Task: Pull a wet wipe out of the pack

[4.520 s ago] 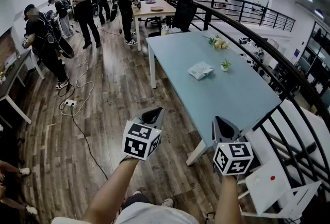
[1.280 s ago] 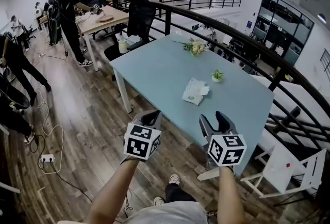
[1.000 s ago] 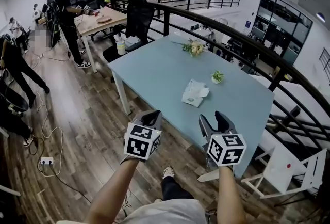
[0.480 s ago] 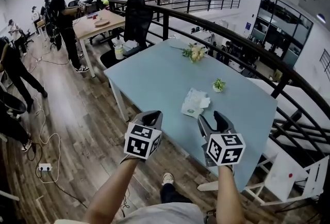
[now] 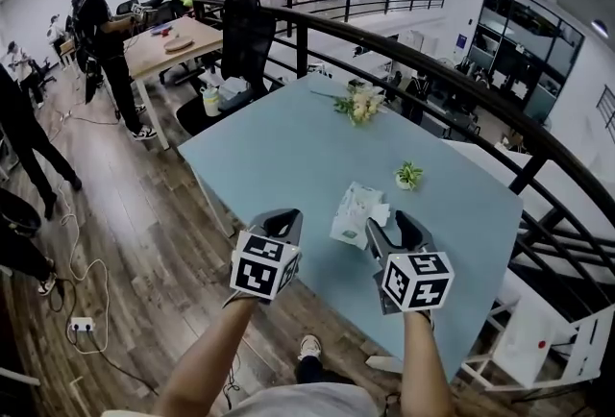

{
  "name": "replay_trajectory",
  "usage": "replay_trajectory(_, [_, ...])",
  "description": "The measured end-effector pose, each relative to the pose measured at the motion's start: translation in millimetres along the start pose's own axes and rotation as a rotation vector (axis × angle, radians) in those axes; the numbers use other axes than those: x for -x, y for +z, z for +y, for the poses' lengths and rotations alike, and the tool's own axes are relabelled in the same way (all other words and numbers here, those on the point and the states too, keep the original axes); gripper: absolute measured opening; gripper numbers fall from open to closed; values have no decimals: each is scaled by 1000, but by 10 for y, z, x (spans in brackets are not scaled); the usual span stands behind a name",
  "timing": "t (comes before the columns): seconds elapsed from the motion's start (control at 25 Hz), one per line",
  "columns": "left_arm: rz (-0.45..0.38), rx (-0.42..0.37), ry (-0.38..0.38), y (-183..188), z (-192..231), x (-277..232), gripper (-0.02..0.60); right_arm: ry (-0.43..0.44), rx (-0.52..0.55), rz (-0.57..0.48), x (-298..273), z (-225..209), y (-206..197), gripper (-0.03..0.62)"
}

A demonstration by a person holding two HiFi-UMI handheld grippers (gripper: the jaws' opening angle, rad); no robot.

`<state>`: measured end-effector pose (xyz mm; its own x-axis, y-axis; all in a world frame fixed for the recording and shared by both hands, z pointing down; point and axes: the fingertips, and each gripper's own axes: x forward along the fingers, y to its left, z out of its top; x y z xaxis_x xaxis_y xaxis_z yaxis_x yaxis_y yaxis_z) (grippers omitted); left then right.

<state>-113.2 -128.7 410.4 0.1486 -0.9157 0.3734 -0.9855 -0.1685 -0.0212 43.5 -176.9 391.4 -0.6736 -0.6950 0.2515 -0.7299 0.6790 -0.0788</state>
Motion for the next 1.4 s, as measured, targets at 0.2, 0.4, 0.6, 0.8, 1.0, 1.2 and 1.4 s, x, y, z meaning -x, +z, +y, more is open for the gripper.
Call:
replay_trajectory(0.2, [8, -2, -9, 112, 89, -343, -6, -17, -14, 10, -271, -231, 28, 241])
replay_trajectory(0.4, [15, -9, -20, 210, 161, -666, -6, -31, -25, 13, -505, -438, 58, 241])
replay_trajectory(0.6, [31, -17, -40, 224, 173, -1022, -6, -50, -44, 18, -717, -685, 28, 241])
replay_trajectory(0.8, [34, -38, -54, 330, 240, -1382, -6, -66, -56, 13, -964, -914, 44, 241])
replay_trajectory(1.0, [37, -43, -67, 417, 308, -1699, -6, -76, -62, 8, -1231, -1102, 74, 241])
replay_trajectory(1.2, [33, -52, -69, 487, 359, -1878, -6, -81, -69, 6, -1377, -1221, 93, 241])
replay_trajectory(1.4, [36, -66, -77, 542, 334, -1995, -6, -90, -79, -1, -1420, -1335, 116, 241])
